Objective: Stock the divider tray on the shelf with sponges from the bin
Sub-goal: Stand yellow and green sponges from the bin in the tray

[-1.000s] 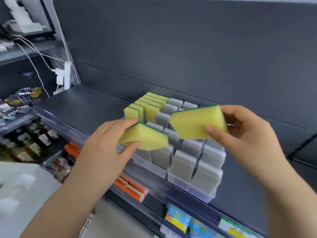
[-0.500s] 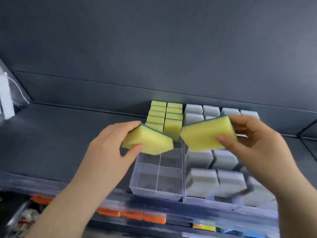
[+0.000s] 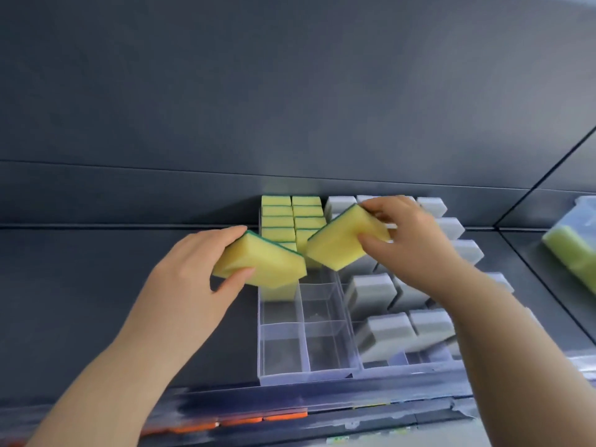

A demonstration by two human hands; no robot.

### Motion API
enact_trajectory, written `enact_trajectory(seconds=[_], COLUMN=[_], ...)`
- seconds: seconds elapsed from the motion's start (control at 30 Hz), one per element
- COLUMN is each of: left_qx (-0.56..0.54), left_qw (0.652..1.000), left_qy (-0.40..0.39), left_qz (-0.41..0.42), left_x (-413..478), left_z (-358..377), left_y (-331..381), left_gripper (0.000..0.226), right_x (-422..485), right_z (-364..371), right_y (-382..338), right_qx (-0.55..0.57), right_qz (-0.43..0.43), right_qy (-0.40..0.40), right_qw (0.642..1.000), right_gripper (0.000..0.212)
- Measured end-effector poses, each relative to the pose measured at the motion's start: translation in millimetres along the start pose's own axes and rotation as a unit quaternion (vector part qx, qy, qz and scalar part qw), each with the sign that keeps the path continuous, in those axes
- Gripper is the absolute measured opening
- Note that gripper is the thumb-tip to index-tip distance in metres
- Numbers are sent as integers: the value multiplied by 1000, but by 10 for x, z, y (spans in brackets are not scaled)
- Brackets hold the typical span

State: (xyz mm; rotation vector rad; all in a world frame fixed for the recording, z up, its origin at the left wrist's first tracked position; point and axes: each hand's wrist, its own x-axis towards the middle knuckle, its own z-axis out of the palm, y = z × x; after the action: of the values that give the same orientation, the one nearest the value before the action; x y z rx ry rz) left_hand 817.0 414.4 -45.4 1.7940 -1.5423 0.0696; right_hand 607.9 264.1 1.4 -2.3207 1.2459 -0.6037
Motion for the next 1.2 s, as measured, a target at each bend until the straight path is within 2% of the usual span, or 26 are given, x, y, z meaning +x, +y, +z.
enact_trajectory(seconds=[0.2,0.37,0.6,1.2], left_qx=[23,28,39,67], left_qw=[1000,1000,999,997], left_qy=[-2,6,14,28], left_qz=[16,2,-22,-30], left_x=[-7,12,50,29], left_z=[40,-22,-105,-55], left_y=[19,12,7,47], left_gripper=[46,44,49,46], right_x=[301,431,611,645], right_z=[178,273,489,488], right_y=[60,49,59,37], right_qx=[-93,-159,-186,-334], right_qz=[-24,-43,-32,-73], right_qy=[-92,-138,-210,-245], right_qw=[991,977,959,907], right_gripper=[45,48,49,33])
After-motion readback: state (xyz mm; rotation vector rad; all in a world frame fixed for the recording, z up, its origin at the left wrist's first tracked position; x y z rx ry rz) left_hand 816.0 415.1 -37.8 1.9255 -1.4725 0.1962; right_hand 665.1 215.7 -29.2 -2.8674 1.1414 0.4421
